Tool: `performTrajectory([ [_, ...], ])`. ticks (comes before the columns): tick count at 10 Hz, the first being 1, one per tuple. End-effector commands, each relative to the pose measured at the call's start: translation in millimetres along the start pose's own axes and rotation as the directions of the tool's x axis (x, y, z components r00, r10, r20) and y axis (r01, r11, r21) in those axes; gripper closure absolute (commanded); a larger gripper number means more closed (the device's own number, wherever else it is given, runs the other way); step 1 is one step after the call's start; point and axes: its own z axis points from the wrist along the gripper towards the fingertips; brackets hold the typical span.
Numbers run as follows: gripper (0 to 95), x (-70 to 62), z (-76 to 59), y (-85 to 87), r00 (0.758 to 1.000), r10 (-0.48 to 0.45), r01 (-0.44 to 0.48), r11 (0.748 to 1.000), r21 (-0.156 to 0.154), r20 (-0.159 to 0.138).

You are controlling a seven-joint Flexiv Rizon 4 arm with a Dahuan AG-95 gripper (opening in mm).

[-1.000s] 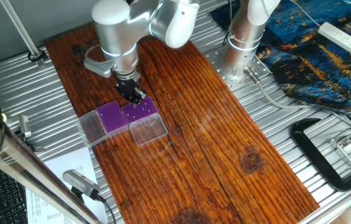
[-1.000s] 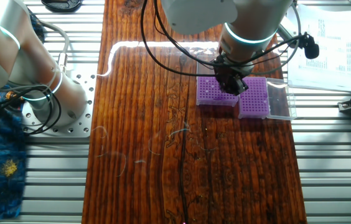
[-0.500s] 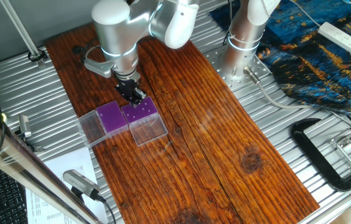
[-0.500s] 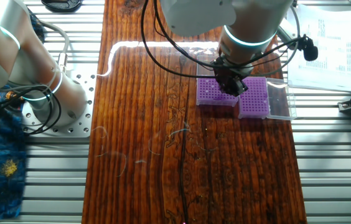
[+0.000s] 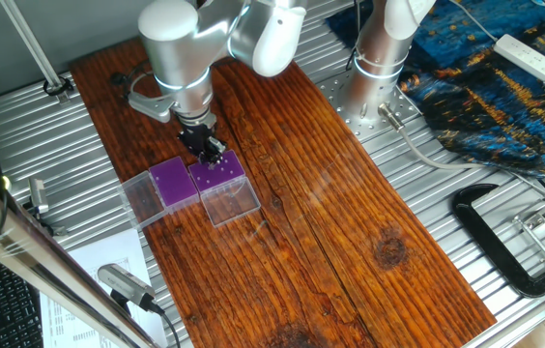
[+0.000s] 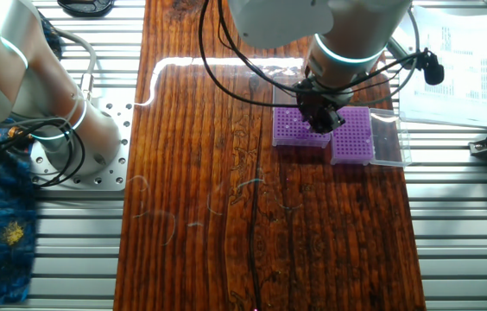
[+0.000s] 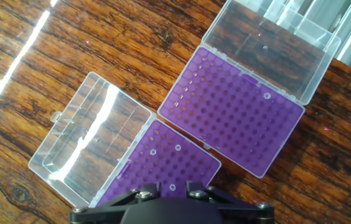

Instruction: Transfer all small pipette tips from one holder to another

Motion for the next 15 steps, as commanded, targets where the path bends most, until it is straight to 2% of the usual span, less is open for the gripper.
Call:
performTrajectory([
  [1,76.0,-3.7,-5.2,-1.9,1.0,-0.002,0.002,1.0,0.001,-0.004],
  [6,76.0,-25.6,-21.0,-25.0,1.0,-0.023,0.023,1.0,0.01,-0.006],
  [11,76.0,-41.3,-14.7,-48.4,0.999,-0.05,0.05,0.999,0.013,0.01],
  [13,76.0,-48.6,-14.1,-55.8,0.998,-0.06,0.06,0.998,0.015,0.008],
  [15,76.0,-49.3,-12.2,-59.0,0.998,-0.07,0.07,0.998,0.012,0.009],
])
